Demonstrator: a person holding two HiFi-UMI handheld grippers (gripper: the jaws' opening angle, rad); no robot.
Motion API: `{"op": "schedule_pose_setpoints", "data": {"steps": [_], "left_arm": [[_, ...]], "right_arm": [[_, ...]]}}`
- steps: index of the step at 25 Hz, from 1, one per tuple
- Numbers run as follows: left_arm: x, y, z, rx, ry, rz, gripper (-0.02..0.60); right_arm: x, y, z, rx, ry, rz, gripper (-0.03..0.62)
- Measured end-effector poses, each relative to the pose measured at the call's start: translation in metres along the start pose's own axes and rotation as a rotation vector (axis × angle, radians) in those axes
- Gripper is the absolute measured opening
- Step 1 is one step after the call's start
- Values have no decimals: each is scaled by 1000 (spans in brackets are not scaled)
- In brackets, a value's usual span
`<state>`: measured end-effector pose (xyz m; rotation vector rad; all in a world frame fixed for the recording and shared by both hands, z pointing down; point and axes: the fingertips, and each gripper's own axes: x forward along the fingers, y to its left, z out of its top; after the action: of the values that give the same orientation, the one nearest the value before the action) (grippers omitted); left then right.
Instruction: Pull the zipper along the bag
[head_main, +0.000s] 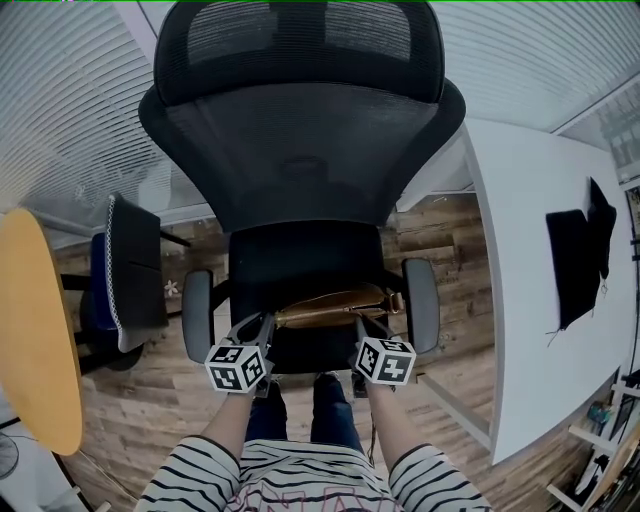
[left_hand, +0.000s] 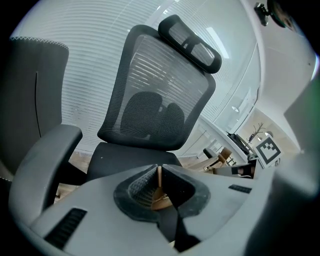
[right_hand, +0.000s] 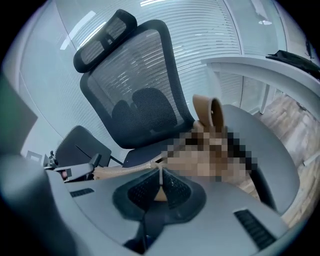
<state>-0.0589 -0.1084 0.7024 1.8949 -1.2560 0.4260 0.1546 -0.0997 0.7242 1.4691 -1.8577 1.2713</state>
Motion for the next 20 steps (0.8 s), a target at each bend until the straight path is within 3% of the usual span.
{"op": "schedule_pose_setpoints", "data": {"steps": [20], "left_arm": [[2,0,0,7,12,15,46]], "right_arm": [[-23,-31,19,-13,-55,-73,38]]}}
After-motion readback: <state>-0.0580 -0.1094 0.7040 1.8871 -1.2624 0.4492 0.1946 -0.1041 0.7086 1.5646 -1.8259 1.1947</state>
